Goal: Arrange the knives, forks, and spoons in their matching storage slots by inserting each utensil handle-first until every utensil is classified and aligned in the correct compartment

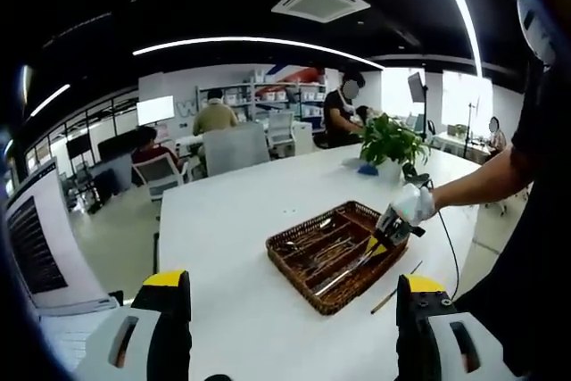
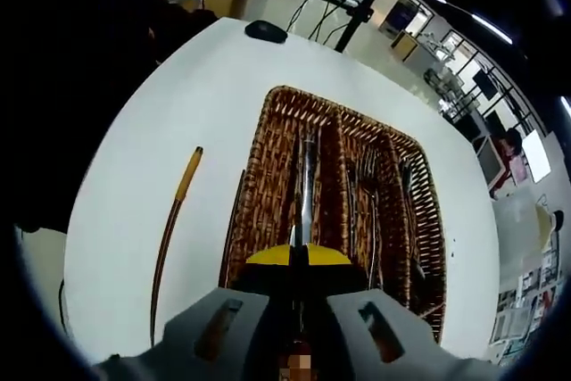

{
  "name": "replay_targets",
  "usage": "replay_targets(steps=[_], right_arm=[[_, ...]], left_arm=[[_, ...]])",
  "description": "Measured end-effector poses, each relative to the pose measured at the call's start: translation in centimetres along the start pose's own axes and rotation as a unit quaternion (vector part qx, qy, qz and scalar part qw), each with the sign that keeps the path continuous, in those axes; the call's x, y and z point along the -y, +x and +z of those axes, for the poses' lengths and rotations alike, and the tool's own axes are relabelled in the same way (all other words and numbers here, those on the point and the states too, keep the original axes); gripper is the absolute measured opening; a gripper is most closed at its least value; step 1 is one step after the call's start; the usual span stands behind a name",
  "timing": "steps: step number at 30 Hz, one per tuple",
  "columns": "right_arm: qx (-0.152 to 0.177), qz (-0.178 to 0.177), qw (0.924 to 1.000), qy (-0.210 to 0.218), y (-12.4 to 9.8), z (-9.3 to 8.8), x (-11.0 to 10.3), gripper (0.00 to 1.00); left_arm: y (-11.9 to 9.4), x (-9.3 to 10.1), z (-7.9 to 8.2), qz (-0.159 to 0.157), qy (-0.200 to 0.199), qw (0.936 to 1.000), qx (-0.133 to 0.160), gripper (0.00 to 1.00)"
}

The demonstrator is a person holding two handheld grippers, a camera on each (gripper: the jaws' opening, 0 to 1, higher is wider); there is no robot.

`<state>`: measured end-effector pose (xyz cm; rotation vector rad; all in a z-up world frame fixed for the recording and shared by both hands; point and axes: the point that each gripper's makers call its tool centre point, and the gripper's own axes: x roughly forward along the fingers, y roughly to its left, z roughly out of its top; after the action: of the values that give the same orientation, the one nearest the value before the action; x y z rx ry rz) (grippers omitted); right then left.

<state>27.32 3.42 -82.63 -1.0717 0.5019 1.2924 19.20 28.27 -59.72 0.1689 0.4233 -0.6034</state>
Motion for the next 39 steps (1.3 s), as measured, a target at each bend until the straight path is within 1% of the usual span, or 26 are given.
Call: replay_targets(steps=[5,9,11,13,14,15,16,22,25,27,28,30,32,35,37,38,39], right_arm=[[-0.013,0.006,0.9999,0.004,0.5,-0.7,-0.2,0.0],[-0.019,0.019,0.9994,0.023,0.9,-1.1,-0.7,0.0],[-0.023,0.02,0.9993,0.023,1.1,-1.4,-0.8,0.0],[-0.034,0.029,0.9987,0.025,1.4,-1.9,-1.2,0.0],[-0.044,0.04,0.9977,0.033,1.6,-2.3,-1.7,0.0],[-0.043,0.038,0.998,0.028,1.8,-2.3,-1.6,0.01],[-0.048,0.038,0.9978,0.027,1.9,-2.6,-1.8,0.01],[-0.047,0.041,0.9969,0.049,1.8,-2.6,-1.8,0.01],[-0.039,0.039,0.9969,0.056,1.5,-2.5,-1.6,0.0],[-0.025,0.033,0.9953,0.088,1.4,-2.1,-1.2,0.07],[-0.03,0.029,0.994,0.101,1.2,-2.4,-1.0,0.08],[-0.017,0.029,0.994,0.104,0.9,-2.0,-0.7,0.06],[-0.001,0.024,0.9916,0.127,0.6,-1.5,-0.4,0.08],[0.003,0.016,0.9909,0.134,0.0,-1.4,0.0,0.1],[0.018,0.011,0.9871,0.159,-0.4,-1.0,0.3,0.13],[0.032,0.011,0.983,0.18,-1.0,-0.6,0.5,0.15],[0.048,0.004,0.9795,0.196,-1.6,-0.2,0.9,0.17]], left_arm=[[0.0,-0.1,-0.2,-0.001,0.002,1.0,-0.006,1.0],[-0.1,-0.4,-0.2,0.002,-0.001,1.0,-0.005,1.0],[-0.1,-0.5,-0.2,0.004,-0.001,1.0,-0.005,1.0],[-0.1,-0.5,-0.3,0.003,-0.002,1.0,-0.005,1.0],[0.0,-0.5,-0.4,0.003,-0.002,1.0,-0.005,1.0],[0.0,-0.5,-0.5,0.003,-0.002,1.0,-0.006,1.0],[-0.1,-0.5,-0.5,0.004,-0.003,1.0,-0.006,1.0],[-0.3,-0.7,-0.8,0.007,-0.01,0.9999,-0.006,1.0],[-0.3,-0.7,-0.9,0.008,-0.01,0.9999,-0.005,1.0],[-0.2,-0.6,-0.8,0.008,-0.01,0.9999,-0.003,1.0],[-0.2,-0.6,-0.8,0.008,-0.011,0.9999,-0.003,1.0],[-0.1,-0.5,-0.7,0.006,-0.011,0.9999,-0.002,1.0],[0.0,-0.3,-0.7,0.004,-0.009,1.0,-0.002,1.0],[0.1,-0.2,-0.5,0.002,-0.008,1.0,0.001,1.0],[0.1,-0.1,-0.5,0.002,-0.007,1.0,0.001,1.0],[0.2,-0.1,-0.5,0.001,-0.005,1.0,0.0,1.0],[0.3,-0.1,-0.5,0.0,-0.003,1.0,-0.001,1.0]])
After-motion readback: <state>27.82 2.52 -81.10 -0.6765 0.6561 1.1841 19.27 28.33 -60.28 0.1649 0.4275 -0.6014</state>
